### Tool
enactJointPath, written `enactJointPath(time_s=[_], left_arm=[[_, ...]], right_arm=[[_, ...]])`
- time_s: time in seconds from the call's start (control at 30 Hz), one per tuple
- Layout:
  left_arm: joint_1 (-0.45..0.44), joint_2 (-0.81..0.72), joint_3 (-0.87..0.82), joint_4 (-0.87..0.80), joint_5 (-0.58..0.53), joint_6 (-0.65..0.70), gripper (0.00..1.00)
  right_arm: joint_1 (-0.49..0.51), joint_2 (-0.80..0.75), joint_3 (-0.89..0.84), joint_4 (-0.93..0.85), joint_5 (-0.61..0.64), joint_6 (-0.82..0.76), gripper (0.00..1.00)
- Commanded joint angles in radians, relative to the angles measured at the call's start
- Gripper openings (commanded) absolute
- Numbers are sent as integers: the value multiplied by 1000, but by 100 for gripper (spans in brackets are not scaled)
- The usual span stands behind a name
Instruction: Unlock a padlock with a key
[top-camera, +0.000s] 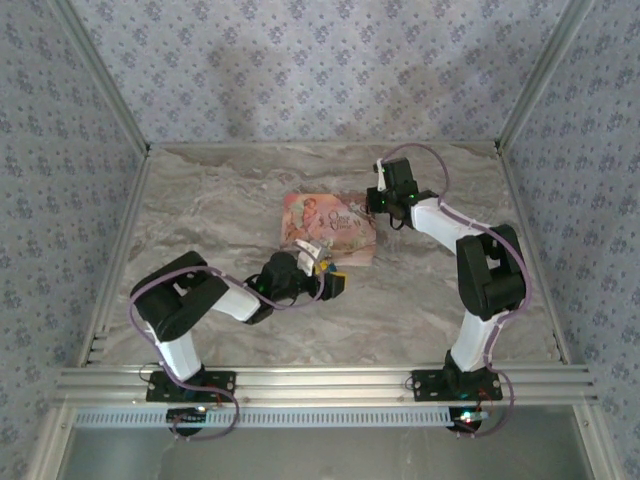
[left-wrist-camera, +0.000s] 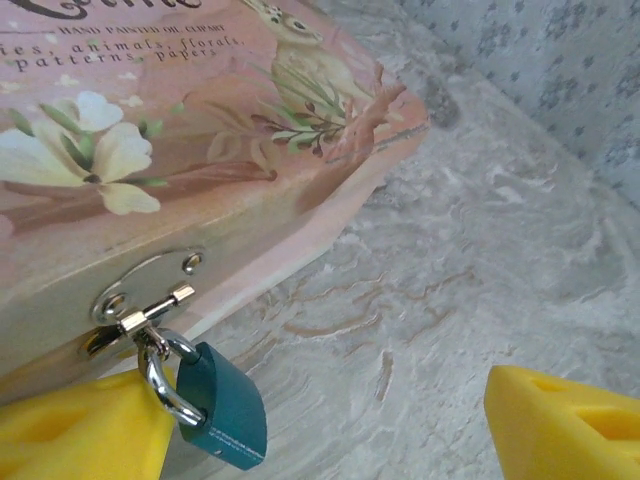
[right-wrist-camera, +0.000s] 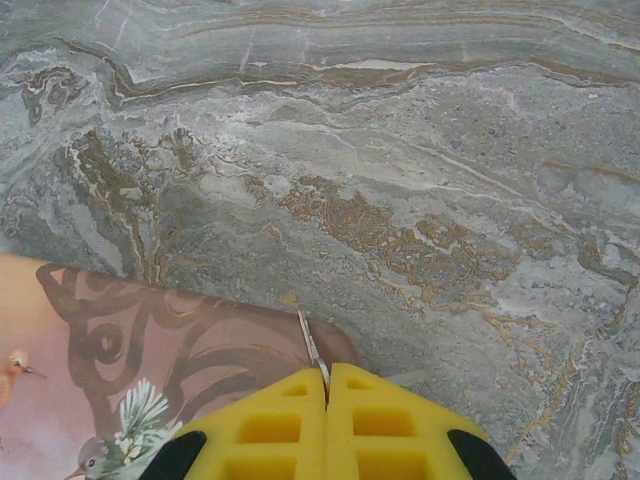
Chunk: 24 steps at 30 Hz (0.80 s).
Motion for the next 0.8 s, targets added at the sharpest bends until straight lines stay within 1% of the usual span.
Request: enactJointPath(time_s=[0.0,0.13,0.37,0.47,0.77], left_arm=[[22,25,11,144,80,-67,80],[26,41,28,135,102,-88,78],[24,86,42,111,17,-124,83],[17,115,75,83,14,-134,82],[4,173,109,127,-17,-143,85]], right_arm=[[8,-5,-13,-3,-11,-8,0],[8,-8,-16,-1,-12,-8,0],[9,-16,-27,8,-17,-8,0],[10,-17,-31,10,-19,-9,0],[11,-27,-33,18,-21,-5,0]])
